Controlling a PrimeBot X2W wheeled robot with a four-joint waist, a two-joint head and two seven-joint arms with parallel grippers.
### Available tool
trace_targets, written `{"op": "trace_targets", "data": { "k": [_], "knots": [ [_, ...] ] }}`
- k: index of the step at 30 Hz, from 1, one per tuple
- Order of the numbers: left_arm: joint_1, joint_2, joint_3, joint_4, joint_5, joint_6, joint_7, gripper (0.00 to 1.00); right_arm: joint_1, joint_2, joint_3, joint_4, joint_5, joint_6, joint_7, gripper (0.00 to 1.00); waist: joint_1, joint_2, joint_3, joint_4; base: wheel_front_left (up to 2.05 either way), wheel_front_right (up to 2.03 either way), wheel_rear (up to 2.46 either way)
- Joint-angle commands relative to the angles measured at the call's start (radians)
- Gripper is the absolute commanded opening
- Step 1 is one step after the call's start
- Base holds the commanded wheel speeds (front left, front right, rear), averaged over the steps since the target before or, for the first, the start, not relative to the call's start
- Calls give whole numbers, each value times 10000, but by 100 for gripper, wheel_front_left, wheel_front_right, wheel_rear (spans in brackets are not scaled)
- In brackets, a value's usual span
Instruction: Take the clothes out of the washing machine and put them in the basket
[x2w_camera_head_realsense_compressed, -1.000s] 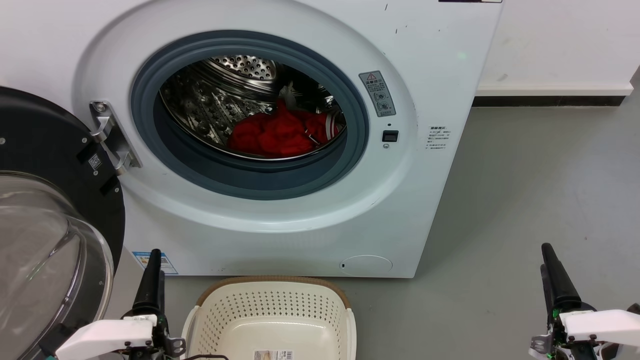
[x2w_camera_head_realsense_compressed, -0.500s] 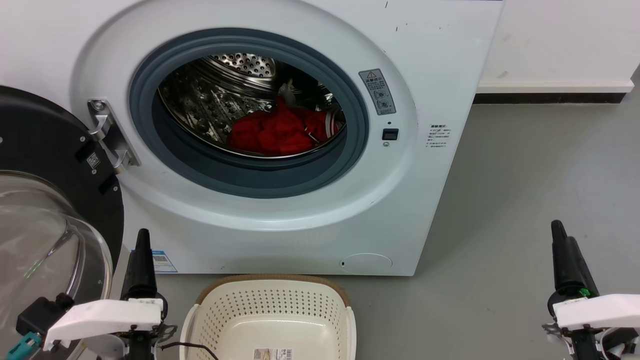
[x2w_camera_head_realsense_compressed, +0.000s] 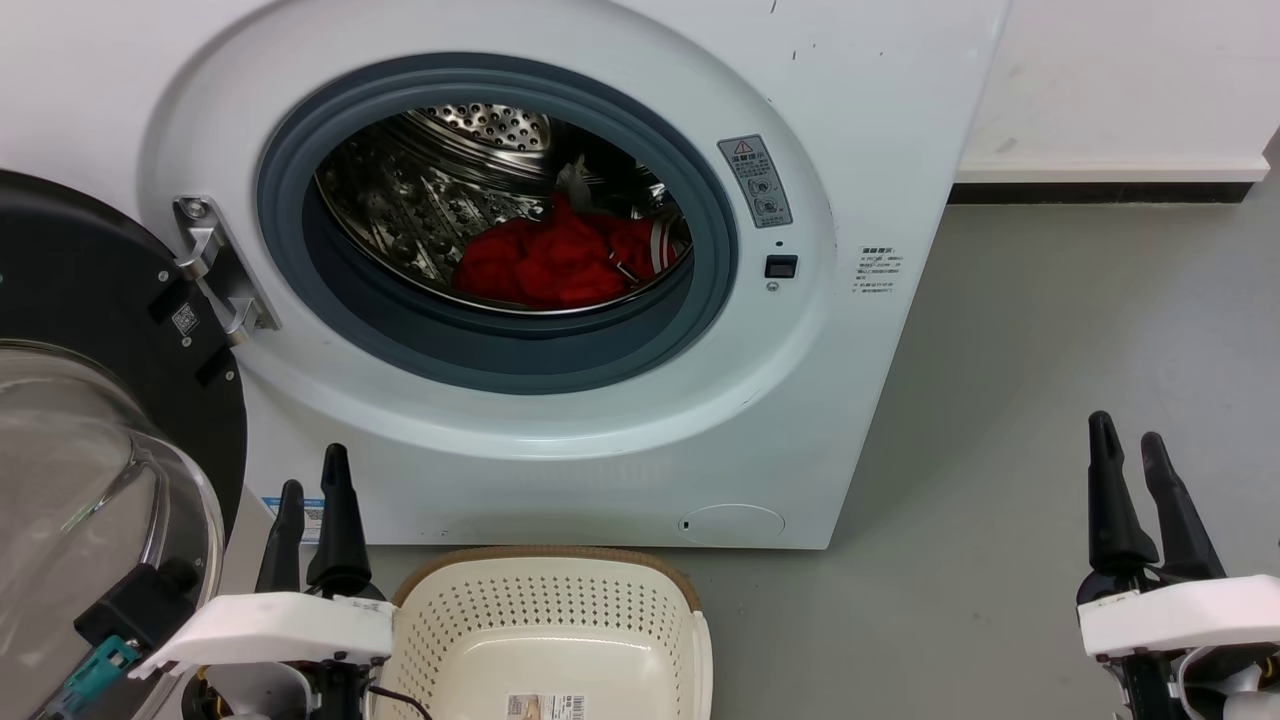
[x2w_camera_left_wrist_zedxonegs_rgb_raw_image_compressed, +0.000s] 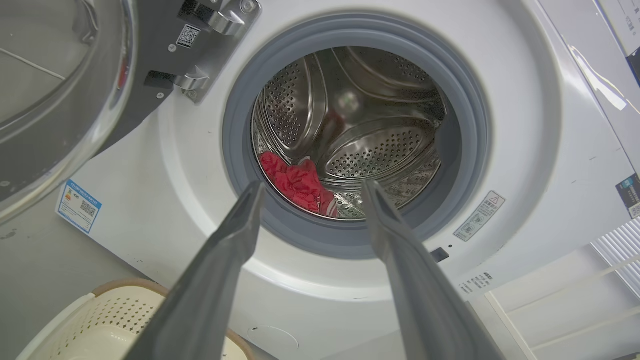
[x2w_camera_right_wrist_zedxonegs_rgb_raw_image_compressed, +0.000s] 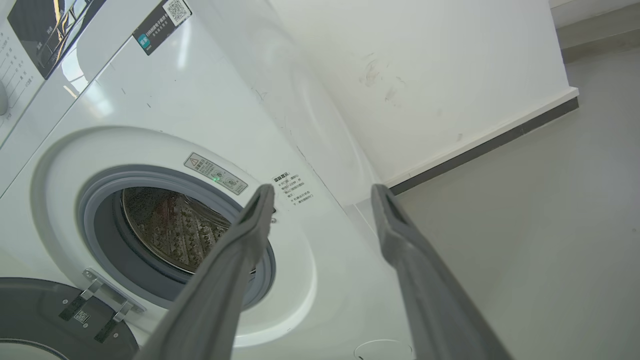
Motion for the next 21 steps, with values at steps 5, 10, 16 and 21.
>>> {"op": "trace_targets", "data": {
  "k": [5,10,16,21],
  "knots": [
    [50,28,-167,-257,850,-170,-223,100,64,4,160,-453,-750,0,-212,100,0,-1,17,-1,0,0,0],
    [83,29,-268,-421,1588,-135,-367,100,156,4,284,-607,-1448,0,-355,100,0,-1,29,0,0,0,0],
    [109,31,-639,-631,2674,7,-539,100,221,5,413,-758,-2304,0,-519,100,0,-1,49,-14,0,0,0],
    [131,32,-806,-776,3296,198,-655,100,258,6,514,-843,-3095,0,-657,100,0,-1,73,-25,0,0,0]
  ]
}}
